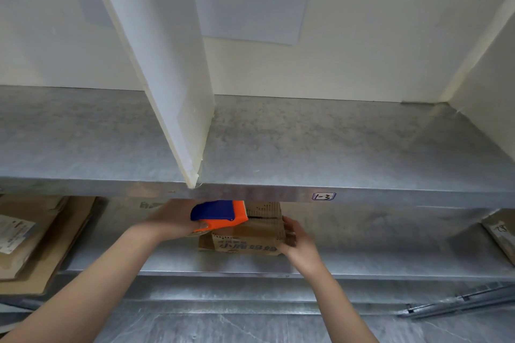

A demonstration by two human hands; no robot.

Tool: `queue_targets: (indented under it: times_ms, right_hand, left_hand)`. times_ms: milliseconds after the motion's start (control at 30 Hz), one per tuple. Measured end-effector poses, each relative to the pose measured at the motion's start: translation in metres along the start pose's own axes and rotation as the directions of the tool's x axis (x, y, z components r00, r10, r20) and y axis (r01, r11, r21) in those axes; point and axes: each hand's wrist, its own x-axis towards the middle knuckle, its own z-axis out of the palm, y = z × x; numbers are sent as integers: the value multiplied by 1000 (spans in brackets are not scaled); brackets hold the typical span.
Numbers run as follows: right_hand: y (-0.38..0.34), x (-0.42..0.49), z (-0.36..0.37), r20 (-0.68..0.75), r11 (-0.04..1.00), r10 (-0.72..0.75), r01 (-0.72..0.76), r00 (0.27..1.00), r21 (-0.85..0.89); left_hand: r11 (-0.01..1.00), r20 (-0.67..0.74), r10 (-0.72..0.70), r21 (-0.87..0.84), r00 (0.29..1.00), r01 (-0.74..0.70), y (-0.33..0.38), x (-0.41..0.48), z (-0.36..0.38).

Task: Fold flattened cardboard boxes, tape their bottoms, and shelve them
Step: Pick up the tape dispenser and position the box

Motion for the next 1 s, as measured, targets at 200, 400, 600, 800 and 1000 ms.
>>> queue_targets:
  times_ms: [200, 400, 600, 800, 1000]
  right_hand:
    - [-19, 13, 4, 9, 972, 18, -15, 1000, -236]
    - [-23, 18, 12, -1, 944, 43, -41, 999, -328]
    - [-16, 25, 13, -14, 967, 78, -79, 997, -242]
    - [-18, 26, 13, 2, 960, 90, -86, 996, -265]
    - [-23, 23, 14, 3, 970, 113, -109, 994, -219]
  left_hand:
    - [1000, -21, 13, -8, 1000, -13, -2, -3, 2]
    - [999, -76, 24, -20, 997, -26, -4, -7, 7]
    - [996, -45, -9, -85, 999, 5, -17, -15, -4]
    - [996, -76, -92, -23, 993, 90, -53, -36, -34]
    - [999, -103, -1, -43, 995, -4, -83, -53, -43]
